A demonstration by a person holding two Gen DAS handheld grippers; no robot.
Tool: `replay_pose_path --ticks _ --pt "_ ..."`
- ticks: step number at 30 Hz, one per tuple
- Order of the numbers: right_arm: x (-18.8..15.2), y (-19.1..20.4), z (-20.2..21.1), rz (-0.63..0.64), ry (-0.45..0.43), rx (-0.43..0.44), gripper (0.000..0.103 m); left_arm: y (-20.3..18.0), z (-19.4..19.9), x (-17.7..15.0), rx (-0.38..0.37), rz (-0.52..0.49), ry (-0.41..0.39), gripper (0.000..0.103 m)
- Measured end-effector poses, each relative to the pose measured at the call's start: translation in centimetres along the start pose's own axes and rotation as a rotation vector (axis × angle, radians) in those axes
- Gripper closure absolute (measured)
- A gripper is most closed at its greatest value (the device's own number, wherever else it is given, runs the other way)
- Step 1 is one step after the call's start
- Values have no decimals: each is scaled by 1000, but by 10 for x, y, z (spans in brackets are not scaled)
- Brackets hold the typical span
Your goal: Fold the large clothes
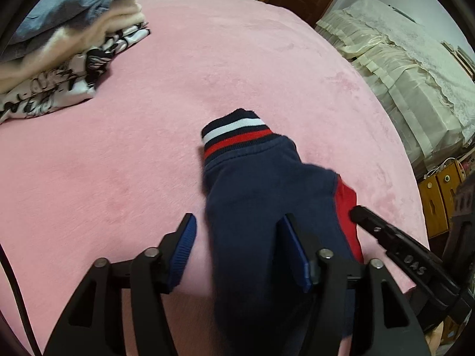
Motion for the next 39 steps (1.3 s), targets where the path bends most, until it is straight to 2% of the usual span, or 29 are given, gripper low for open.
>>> replay_pose_path --ticks 4,7,9,15,16,18,19,21,23,28,33,39 --pt "3 8 29 -7 -35 32 89 1 23 -4 9 -1 10 35" --pt "2 12 54 -17 -60 57 81 -2 47 -8 37 -37 -11 34" --pt "0 15 74 -20 -89 68 73 -4 62 -10 25 -48 -7 26" --pt "-9 30 113 23 -117 89 68 -13 104 -20 1 -84 -12 25" --pt "-11 35 117 41 -110 90 65 -15 110 -22 -4 -89 -13 25" --pt "-16 40 125 69 -109 85 37 -17 123 -25 -8 -93 -26 25" --pt "-19 44 129 89 -115 85 32 -18 127 -25 -12 -92 -34 25" --pt "-22 49 137 120 -130 81 31 -21 135 -27 -33 -91 -40 22" --pt "-24 52 142 140 -127 89 31 -23 136 -28 -56 -93 -30 15" --pt "-25 50 146 137 -110 118 31 -24 136 -29 -99 -71 -28 14" --pt "-27 41 136 72 -71 148 31 -18 118 -30 -122 -30 4 14" --pt "-33 27 114 32 -34 105 31 -6 82 -36 -150 11 76 14"
Point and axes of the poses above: each gripper's, at about its wrist camera, not at the fingertips, and z roughly against the way its jaws point, y to its left, x to its top, the point moved 1 cm from there along -z, roughly the way its jaws point, and after that the axes turned 11 degrees about -y, right-handed, at the moved point
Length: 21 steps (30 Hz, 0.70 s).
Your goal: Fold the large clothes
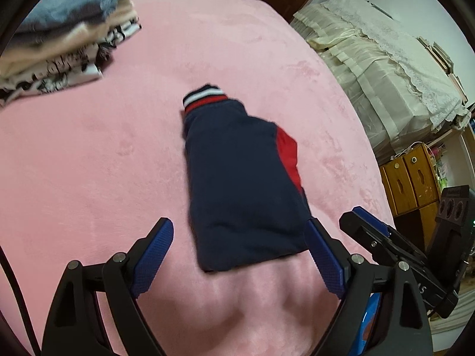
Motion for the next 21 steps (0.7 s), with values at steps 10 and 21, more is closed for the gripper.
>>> replay_pose_path --ticks 10,21 --pt "-13 -31 -59 -59 121 3 31 30 -61 -9 -80 104 115 14" --pt "-15 -62 -110 -253 237 196 34 34 -99 -1 -126 96 151 14"
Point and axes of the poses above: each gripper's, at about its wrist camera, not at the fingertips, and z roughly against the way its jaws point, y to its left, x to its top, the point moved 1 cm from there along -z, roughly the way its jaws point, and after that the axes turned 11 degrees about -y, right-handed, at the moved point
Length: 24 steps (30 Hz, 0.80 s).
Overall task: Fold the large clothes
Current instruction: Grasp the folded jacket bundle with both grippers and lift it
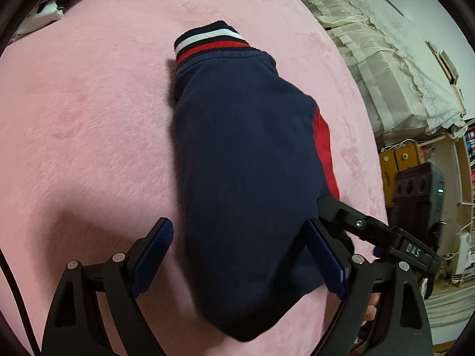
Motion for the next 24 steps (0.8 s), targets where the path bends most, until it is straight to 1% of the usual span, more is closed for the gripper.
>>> replay_pose_path --ticks 4,6,8,10,12,13,14,15,16,17,20,21,24 --pt "4 -11 -11 -71 29 95 35 3 -5 5 -30 11 -9 14" --pt "5 -13 -15 -96 38 133 45 5 -8 7 -35 22 -7 14" --pt "5 -13 -18 -104 43 162 50 5 -9 7 -35 18 -11 14" --pt "5 -10 -17 -91 38 159 53 5 -8 7 -35 10 -19 14" --pt "4 -7 -13 -72 28 150 58 4 -7 6 -33 11 -25 15" --pt "3 -5 -11 -63 22 142 60 5 -6 5 -33 17 -28 18" --pt "3 -6 -9 -59 18 137 62 4 -6 5 -43 23 -28 24" --pt "2 -4 -7 -56 12 130 64 3 -4 6 -39 26 -32 27" --pt "2 -3 -6 -51 7 122 65 1 -3 6 -33 22 -36 29" --pt "1 -2 -4 -45 1 115 67 -1 -2 6 -32 17 -41 34" --pt "2 5 1 -22 -15 95 71 -9 6 6 -27 3 -64 44" --pt "2 7 3 -17 -20 91 72 -11 11 6 -27 -2 -71 45" --pt "0 18 13 9 -40 78 73 -14 27 3 -26 -12 -85 46"
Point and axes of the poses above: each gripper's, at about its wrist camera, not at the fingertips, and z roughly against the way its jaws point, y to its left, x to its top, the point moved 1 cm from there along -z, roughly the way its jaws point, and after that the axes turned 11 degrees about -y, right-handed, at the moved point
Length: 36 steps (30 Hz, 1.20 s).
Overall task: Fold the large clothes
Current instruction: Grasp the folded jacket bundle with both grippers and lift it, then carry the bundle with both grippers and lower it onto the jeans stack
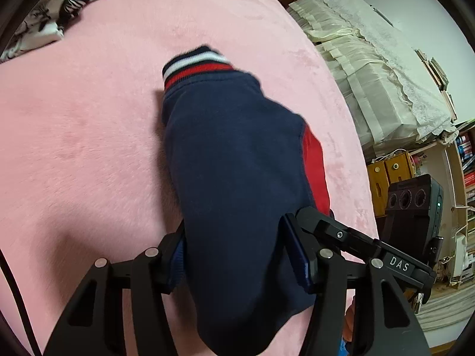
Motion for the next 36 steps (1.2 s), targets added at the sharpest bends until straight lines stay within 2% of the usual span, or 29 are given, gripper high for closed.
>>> replay_pose_path --ticks 5,13,19,23,28,32,36 --pt "-11 24 18 19 -9 12 74 -6 37 -8 2 -13 -21 46" --pt "-42 86 47 69 -21 62 74 -11 124 -28 22 -40 -87 46" --pt "-52 148 57 115 -27 105 74 -2 194 -17 25 -44 -141 46" --pt "-46 197 52 149 -31 146 74 10 242 13 42 -60 -184 46" --pt "-9 263 27 179 -55 212 74 24 295 80 93 -133 -272 46" --pt "37 309 -7 233 -89 256 74 43 311 150 103 -186 -321 46" --pt "88 344 -51 280 -116 262 74 65 303 223 112 -246 -321 45"
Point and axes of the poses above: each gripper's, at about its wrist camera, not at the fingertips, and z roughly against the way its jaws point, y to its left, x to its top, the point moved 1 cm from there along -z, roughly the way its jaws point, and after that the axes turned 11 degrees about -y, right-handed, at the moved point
